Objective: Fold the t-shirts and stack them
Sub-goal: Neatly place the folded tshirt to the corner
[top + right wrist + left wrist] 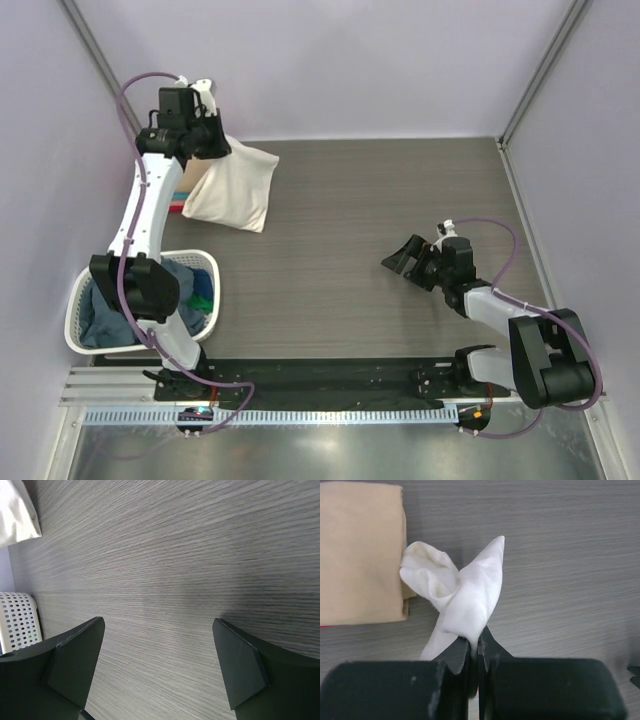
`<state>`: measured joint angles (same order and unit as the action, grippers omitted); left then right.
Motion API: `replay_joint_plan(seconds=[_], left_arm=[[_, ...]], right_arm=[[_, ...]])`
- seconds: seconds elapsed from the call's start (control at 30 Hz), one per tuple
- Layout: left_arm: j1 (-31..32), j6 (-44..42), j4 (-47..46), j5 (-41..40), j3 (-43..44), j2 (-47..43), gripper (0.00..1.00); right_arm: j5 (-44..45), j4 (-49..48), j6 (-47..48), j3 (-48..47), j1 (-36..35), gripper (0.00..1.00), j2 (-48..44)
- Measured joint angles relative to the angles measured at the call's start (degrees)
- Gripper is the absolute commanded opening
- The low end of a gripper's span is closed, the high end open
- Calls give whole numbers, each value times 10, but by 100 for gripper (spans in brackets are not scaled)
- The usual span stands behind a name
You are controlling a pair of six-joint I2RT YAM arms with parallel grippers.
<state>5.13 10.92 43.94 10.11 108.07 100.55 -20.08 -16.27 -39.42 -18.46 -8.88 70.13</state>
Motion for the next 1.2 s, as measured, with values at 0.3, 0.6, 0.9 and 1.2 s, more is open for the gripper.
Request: replay_joint_plan(seconds=[0.3,0.6,0.9,1.2], left_arm=[[-30,-14,26,2,63,-4,0],[-42,-24,46,-2,146,-17,0],[-47,-27,40,-11,156,-40,0],[-83,-37,39,-6,172,-38,0]], right_arm=[[-14,-12,0,-7,5,95,18],[-30,-25,-1,-7,13,94,28],[-37,-32,-2,-7,16,94,34],[-43,-37,-3,-7,19,94,38]])
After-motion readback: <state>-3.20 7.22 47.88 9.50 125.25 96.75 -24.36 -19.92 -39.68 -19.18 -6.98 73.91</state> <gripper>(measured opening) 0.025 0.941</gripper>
